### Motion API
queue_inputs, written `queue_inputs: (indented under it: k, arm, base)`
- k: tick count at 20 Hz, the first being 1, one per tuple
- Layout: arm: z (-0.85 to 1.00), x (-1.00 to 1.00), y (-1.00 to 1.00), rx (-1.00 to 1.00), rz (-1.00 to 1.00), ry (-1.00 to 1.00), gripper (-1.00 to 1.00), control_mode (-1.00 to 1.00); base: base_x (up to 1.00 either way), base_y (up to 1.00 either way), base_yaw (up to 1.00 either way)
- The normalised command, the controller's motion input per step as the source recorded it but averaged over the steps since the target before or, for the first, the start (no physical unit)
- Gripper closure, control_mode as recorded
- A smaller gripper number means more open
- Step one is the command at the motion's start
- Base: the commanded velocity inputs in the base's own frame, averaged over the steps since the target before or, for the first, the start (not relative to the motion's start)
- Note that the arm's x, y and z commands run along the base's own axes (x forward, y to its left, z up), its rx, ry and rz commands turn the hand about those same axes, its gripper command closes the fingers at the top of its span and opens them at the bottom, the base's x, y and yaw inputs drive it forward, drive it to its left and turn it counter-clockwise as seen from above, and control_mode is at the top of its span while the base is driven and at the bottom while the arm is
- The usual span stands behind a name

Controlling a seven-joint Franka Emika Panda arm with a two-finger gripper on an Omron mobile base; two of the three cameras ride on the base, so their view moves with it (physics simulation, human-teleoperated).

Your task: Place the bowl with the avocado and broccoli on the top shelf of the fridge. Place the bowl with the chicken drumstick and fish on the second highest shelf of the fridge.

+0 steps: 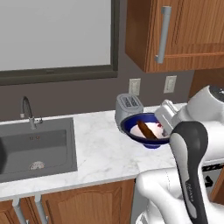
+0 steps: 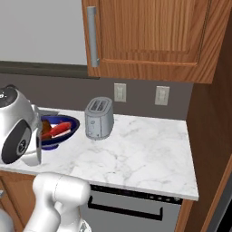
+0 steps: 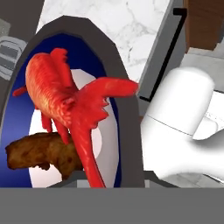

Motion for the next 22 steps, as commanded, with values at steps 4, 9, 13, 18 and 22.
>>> queue_inputs:
  k: [4,9,13,18,22]
  arm:
    - [0.04,-0.09,-0.21,0.03,0.0,-0.06,1.0,-1.0]
    - [0.0,-0.03,0.0,0.0,0.0,0.0,1.0,1.0]
    - [0.0,0.0,0.0,0.0,0.0,0.0,1.0,1.0]
    - [0.0,0.0,0.0,0.0,0.0,0.0,1.0,1.0]
    - [0.0,0.0,0.0,0.0,0.0,0.0,1.0,1.0]
  base:
    - [0.0,0.0,0.0]
    - [-0.1,0.0,0.0]
    - [-0.96,-0.01,0.0]
    - [-0.97,-0.46,-0.06]
    - [-0.52,-0.94,-0.14]
